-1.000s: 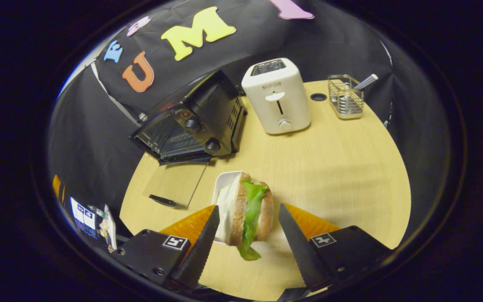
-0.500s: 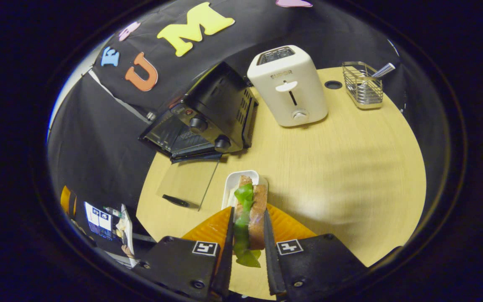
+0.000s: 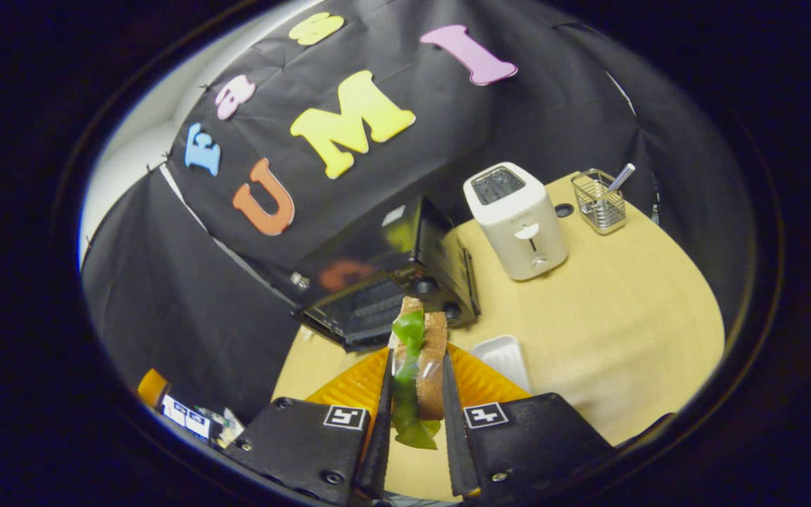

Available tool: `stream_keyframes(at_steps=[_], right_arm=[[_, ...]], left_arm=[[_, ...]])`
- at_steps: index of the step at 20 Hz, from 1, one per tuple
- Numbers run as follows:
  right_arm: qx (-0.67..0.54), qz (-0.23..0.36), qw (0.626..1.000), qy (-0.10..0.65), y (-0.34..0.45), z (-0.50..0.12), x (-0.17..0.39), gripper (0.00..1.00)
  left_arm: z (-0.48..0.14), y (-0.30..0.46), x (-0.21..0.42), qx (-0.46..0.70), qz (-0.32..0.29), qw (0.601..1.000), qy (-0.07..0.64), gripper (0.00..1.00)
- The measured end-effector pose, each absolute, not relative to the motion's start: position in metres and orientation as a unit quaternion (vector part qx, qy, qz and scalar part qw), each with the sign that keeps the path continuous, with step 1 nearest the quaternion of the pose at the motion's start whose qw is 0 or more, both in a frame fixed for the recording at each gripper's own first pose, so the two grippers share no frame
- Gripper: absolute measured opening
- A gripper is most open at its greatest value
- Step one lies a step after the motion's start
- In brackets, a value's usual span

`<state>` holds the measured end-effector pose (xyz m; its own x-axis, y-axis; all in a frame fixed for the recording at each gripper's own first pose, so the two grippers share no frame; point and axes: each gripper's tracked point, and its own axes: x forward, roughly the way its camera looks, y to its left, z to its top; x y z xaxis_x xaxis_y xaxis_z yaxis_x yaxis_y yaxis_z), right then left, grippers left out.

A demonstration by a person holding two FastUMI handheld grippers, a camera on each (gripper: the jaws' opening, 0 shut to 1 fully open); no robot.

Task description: Open the electric oven with the left hand, put the food in, and close the electric oven.

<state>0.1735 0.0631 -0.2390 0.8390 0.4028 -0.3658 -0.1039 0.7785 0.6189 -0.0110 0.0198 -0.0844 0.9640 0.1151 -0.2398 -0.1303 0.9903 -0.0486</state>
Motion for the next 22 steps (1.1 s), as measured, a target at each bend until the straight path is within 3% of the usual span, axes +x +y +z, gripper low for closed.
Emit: stream_keyframes(at_steps=[8, 15, 22], right_arm=[[0.442, 0.079, 0.874, 0.183, 0.178, -0.286, 0.224, 0.37], [0.538, -0.001, 0.832, 0.134, 0.213, -0.32, 0.286, 0.37], [0.563, -0.034, 0.815, 0.135, 0.239, -0.345, 0.354, 0.37]], left_arm=[[-0.109, 0.033, -0.033, -0.013, -0.016, 0.988, 0.153, 0.94], [-0.125, 0.052, -0.04, 0.015, -0.048, 0.985, 0.166, 0.95], [-0.134, 0.058, -0.027, 0.028, -0.057, 0.983, 0.174, 0.94]])
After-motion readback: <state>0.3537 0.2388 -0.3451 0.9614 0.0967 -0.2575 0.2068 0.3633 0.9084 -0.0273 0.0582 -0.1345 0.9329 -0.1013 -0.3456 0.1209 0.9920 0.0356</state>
